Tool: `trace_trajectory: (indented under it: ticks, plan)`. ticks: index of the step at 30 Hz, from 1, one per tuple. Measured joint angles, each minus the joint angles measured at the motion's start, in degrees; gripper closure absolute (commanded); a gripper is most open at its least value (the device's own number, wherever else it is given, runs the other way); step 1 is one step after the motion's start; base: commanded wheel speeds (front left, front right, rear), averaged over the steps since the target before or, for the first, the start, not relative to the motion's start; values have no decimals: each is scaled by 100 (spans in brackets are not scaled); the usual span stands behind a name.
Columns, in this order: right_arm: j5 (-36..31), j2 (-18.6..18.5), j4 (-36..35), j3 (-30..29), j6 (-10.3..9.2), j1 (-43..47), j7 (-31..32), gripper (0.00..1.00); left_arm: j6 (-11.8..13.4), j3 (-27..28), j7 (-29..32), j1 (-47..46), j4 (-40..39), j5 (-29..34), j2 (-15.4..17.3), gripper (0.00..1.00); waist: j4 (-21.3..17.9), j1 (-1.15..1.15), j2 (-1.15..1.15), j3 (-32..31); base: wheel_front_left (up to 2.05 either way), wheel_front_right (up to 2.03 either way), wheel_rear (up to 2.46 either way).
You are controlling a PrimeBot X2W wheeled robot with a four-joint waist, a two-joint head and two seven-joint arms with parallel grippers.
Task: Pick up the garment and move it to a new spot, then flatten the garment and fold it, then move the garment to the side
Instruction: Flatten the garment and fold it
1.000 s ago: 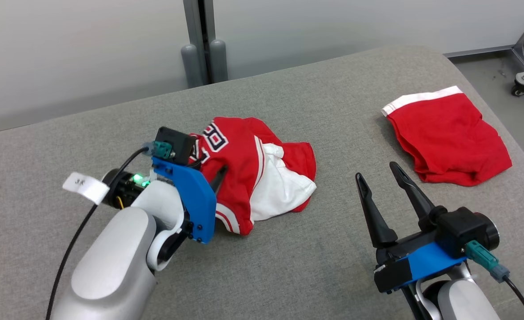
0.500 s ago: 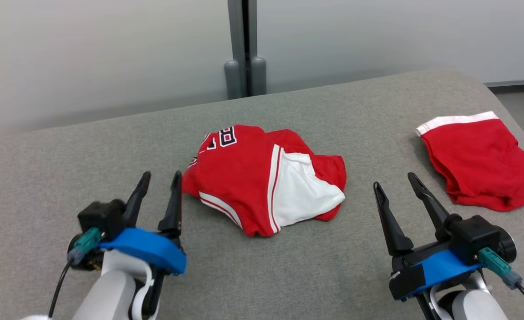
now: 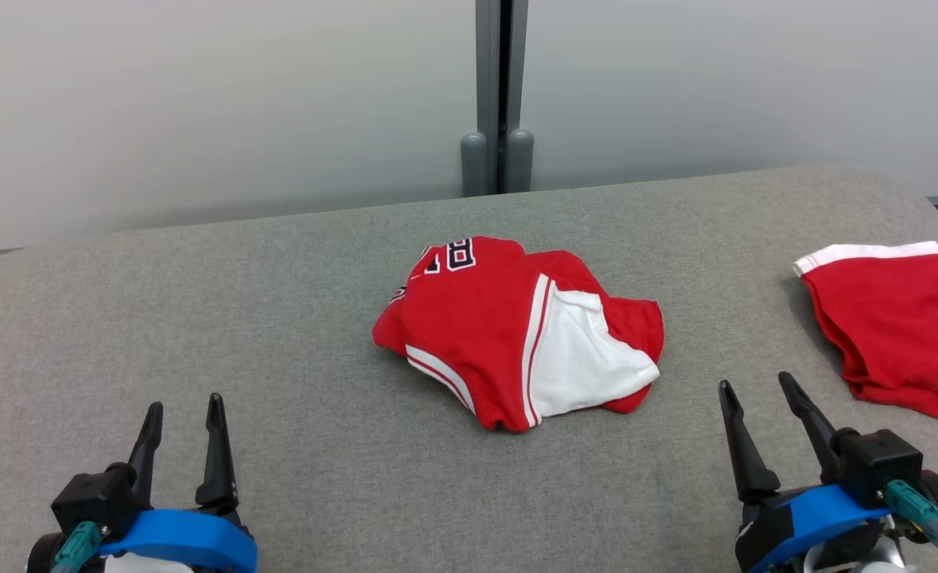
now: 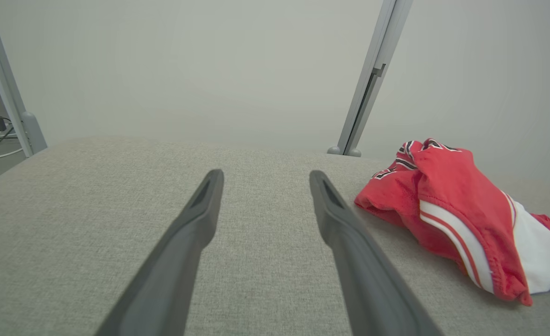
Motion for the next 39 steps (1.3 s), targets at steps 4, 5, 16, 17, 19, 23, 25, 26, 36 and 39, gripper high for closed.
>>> trace_trajectory:
  ticks: [4, 5, 16, 17, 19, 23, 25, 26, 36, 39]
  plan:
    - [-1, 19, 48, -42, 0, 6, -18, 0, 0, 49, -2, 97, -112, 19, -13, 0, 33, 0, 0, 3, 0, 0, 0]
    - [-1, 23, 48, -51, 0, 6, -22, 0, 0, 52, -2, 108, -135, 21, -24, 0, 38, 0, 0, 8, 0, 0, 0]
    - [3, 58, 65, -8, 0, -29, -86, 0, -92, -118, 86, 8, -232, 93, -57, 0, 19, 0, 0, 137, 0, 0, 0]
    - [3, 59, 53, 1, 0, -37, -89, 0, -146, -210, 155, -66, -286, 108, -76, 0, 17, 0, 0, 164, 0, 0, 0]
    - [3, 64, 30, 35, 0, -79, -90, 0, -279, -487, 423, -240, -359, 163, -155, 0, 1, 0, 0, 235, 0, 0, 0]
    - [4, 71, 15, 137, 0, -159, -98, 0, -524, -1059, 1038, -558, -330, 207, -461, 0, -75, 0, 0, 377, 0, 0, 0]
    - [8, 76, 15, 198, 0, -238, -115, 0, -594, -1262, 1410, -687, -185, 116, -665, 0, -146, 1, 0, 463, 0, 0, 0]
    - [13, 76, 18, 236, 0, -277, -118, 0, -627, -1356, 1626, -739, -67, 54, -743, 0, -194, 1, 0, 506, 0, 0, 0]
    - [140, 83, 132, 521, 0, -476, -249, 0, -579, -1302, 2472, -1259, 808, -768, -1151, 0, -700, 1, 0, 797, 0, 0, 0]
    - [157, 82, 175, 559, 0, -511, -285, 0, -521, -1244, 2561, -1385, 988, -913, -1193, 0, -805, 2, 0, 851, 0, 0, 0]
